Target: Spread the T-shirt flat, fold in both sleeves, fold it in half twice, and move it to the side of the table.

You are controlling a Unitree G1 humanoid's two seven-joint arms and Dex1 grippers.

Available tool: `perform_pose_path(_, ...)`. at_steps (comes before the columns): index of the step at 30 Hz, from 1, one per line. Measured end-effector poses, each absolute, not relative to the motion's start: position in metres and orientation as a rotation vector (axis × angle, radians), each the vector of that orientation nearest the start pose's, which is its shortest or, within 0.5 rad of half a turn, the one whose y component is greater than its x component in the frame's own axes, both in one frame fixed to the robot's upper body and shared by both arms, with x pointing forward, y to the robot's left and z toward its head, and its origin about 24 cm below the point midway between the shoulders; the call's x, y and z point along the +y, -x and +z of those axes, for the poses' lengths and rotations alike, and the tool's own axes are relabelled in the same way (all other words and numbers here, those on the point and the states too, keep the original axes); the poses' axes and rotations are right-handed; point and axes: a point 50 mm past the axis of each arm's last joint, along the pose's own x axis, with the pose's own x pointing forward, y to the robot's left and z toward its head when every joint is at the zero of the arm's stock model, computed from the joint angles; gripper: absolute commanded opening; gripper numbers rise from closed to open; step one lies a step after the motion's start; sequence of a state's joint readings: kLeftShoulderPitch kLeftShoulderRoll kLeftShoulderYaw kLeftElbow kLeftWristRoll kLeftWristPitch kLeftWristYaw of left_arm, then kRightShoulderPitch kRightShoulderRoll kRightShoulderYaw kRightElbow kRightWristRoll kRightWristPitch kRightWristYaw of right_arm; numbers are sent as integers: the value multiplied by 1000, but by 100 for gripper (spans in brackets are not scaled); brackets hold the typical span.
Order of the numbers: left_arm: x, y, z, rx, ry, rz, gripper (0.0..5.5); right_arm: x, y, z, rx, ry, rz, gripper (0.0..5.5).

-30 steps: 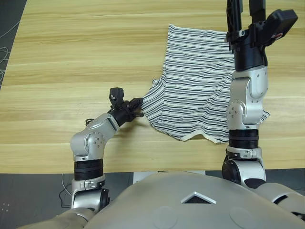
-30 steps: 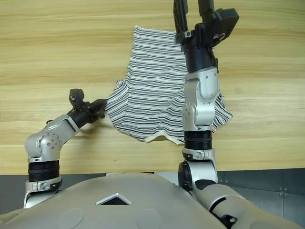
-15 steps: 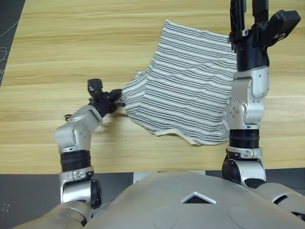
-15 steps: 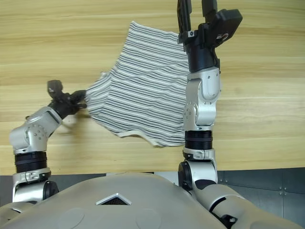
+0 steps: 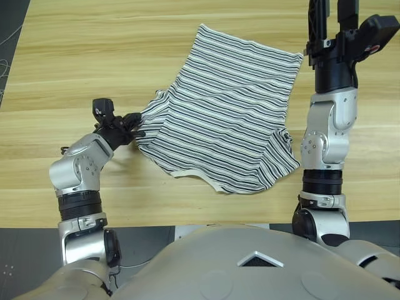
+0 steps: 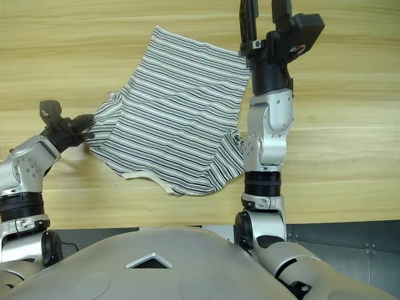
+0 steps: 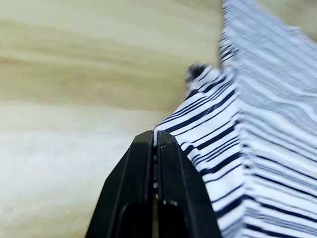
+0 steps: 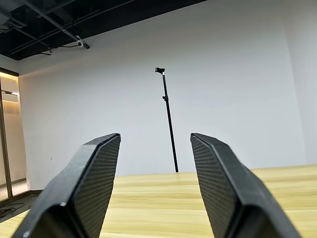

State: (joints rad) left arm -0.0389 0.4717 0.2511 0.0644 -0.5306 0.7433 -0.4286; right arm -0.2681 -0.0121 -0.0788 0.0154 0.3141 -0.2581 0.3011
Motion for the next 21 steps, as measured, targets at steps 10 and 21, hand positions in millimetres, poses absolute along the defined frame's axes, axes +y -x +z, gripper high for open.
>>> perform_pose_path(10,252,-242,62,487,278,-295,14,-144,-289,126,-510,-237,277,263)
perform_pose_path(21,207,-223,58,543,239,-506,14,-145,-291,121,-493,-227,268,263)
